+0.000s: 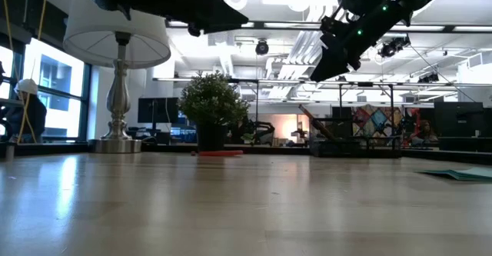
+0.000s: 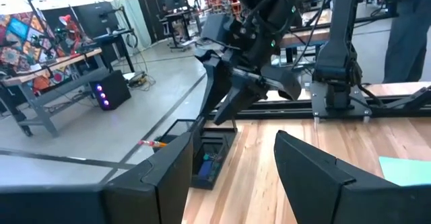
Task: Pick and place office supplies into organizer
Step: Put the red scissor in the black desk organizer
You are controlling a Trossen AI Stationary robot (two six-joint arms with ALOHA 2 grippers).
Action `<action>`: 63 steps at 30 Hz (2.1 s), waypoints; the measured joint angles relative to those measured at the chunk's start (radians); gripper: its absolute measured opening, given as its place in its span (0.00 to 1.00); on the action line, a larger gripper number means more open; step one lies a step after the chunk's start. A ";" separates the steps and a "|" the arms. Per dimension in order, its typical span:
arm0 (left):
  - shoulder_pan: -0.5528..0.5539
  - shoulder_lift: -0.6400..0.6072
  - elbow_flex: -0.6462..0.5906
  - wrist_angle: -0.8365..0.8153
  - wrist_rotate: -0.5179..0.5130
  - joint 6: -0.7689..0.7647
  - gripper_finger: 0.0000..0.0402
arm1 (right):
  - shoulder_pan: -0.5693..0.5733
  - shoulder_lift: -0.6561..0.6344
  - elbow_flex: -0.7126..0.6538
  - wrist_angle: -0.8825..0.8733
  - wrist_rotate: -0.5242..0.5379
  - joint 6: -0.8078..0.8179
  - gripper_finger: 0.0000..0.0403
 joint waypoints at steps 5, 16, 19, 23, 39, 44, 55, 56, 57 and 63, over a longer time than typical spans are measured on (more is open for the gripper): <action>0.000 0.000 0.000 -0.004 0.000 0.000 0.49 | 0.000 0.000 0.000 0.017 0.000 0.003 0.35; 0.000 0.000 0.000 -0.004 0.000 0.000 0.49 | 0.000 0.000 0.000 0.036 -0.005 0.004 0.35; 0.000 0.001 0.000 -0.004 0.000 0.000 0.49 | 0.000 0.000 0.000 0.036 -0.006 0.010 0.35; 0.000 0.001 0.000 -0.003 0.000 0.000 0.49 | 0.001 0.013 0.001 0.067 -0.023 0.035 0.35; 0.000 -0.038 0.000 -0.031 -0.037 0.000 0.49 | 0.001 0.547 0.039 0.707 -0.180 0.189 0.35; 0.000 -0.114 0.000 -0.117 -0.096 0.000 0.49 | -0.004 0.709 0.267 0.450 -0.254 0.193 0.35; 0.000 -0.302 0.000 -0.346 -0.158 0.024 0.49 | 0.047 0.968 0.802 -0.119 -0.128 0.101 0.35; 0.000 -0.318 0.000 -0.374 -0.164 0.024 0.49 | 0.052 0.984 0.835 -0.133 -0.128 0.106 0.35; 0.000 -0.334 0.000 -0.402 -0.178 0.026 0.49 | 0.057 1.002 0.870 -0.153 -0.128 0.109 0.35; 0.000 -0.427 0.000 -0.506 -0.237 0.025 0.49 | 0.060 1.103 1.086 -0.393 -0.106 0.127 0.35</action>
